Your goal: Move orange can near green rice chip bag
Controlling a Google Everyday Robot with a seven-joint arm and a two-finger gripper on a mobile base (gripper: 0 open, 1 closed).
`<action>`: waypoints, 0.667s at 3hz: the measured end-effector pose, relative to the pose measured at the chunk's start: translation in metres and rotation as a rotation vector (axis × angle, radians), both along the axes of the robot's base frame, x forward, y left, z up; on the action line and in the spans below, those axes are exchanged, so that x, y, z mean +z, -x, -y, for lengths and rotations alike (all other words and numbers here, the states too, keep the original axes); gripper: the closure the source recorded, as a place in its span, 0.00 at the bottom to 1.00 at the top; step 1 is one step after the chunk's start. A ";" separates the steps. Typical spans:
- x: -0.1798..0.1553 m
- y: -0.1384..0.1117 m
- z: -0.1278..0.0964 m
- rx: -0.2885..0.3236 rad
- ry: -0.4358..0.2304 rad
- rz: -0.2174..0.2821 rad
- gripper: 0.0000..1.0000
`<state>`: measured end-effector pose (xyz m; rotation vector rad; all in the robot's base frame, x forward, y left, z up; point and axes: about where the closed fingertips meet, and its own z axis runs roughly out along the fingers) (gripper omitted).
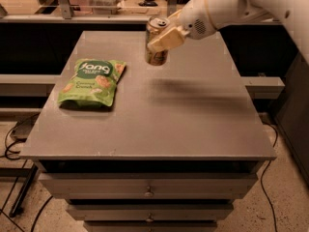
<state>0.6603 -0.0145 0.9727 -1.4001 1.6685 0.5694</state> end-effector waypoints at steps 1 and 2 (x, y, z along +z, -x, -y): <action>-0.038 -0.002 -0.051 0.098 -0.006 -0.088 0.97; -0.059 0.000 -0.072 0.138 0.005 -0.140 0.74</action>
Offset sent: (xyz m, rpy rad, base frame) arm -0.0017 0.0927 -0.0817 -0.0187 0.1961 0.1787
